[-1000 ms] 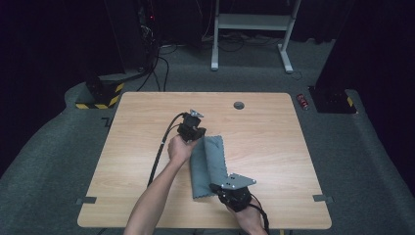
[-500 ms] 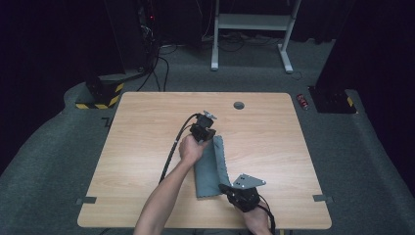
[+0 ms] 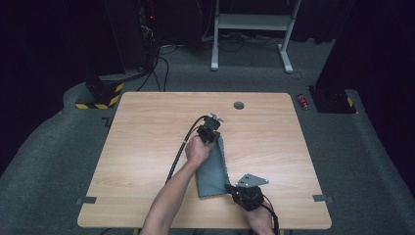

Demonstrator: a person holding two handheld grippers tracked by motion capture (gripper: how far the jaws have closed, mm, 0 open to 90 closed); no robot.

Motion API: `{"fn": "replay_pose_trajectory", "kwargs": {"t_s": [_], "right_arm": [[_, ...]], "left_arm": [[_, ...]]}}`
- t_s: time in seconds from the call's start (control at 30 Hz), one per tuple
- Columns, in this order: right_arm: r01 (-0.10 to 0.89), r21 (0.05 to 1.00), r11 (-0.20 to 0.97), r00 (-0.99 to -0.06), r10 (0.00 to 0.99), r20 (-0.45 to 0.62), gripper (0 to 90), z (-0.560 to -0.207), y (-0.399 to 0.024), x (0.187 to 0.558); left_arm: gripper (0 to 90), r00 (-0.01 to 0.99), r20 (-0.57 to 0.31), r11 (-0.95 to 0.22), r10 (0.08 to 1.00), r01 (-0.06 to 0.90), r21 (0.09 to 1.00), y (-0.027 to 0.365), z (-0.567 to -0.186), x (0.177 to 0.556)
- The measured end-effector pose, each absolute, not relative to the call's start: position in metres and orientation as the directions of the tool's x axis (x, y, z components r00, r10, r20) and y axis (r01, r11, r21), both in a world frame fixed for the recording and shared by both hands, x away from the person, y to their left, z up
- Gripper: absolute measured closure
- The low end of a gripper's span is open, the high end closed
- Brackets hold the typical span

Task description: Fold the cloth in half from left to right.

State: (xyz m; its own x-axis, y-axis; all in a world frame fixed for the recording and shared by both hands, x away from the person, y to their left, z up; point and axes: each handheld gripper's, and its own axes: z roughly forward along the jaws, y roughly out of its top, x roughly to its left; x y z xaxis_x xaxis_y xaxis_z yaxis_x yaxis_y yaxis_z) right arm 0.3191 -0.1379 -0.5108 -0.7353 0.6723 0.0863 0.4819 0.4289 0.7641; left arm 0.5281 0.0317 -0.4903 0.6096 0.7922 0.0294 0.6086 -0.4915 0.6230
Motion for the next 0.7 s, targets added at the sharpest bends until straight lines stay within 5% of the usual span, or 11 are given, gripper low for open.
{"fn": "replay_pose_trajectory", "kwargs": {"t_s": [0.2,0.4,0.7], "right_arm": [[0.501,0.747,0.438,-0.727,0.681,0.089,88.4,-0.513,-0.139,0.321],[0.514,0.737,0.438,-0.711,0.698,0.081,78.6,-0.513,-0.144,0.321],[0.487,0.765,0.422,-0.703,0.709,0.057,74.1,-0.501,-0.147,0.329]], "left_arm": [[86.8,0.61,0.022,-0.486,0.792,0.608,0.629,0.031,-0.493,0.53],[64.3,0.602,-0.005,-0.442,0.799,0.593,0.673,0.038,-0.481,0.521],[50.5,0.641,0.004,-0.465,0.768,0.553,0.691,0.073,-0.46,0.452]]}}
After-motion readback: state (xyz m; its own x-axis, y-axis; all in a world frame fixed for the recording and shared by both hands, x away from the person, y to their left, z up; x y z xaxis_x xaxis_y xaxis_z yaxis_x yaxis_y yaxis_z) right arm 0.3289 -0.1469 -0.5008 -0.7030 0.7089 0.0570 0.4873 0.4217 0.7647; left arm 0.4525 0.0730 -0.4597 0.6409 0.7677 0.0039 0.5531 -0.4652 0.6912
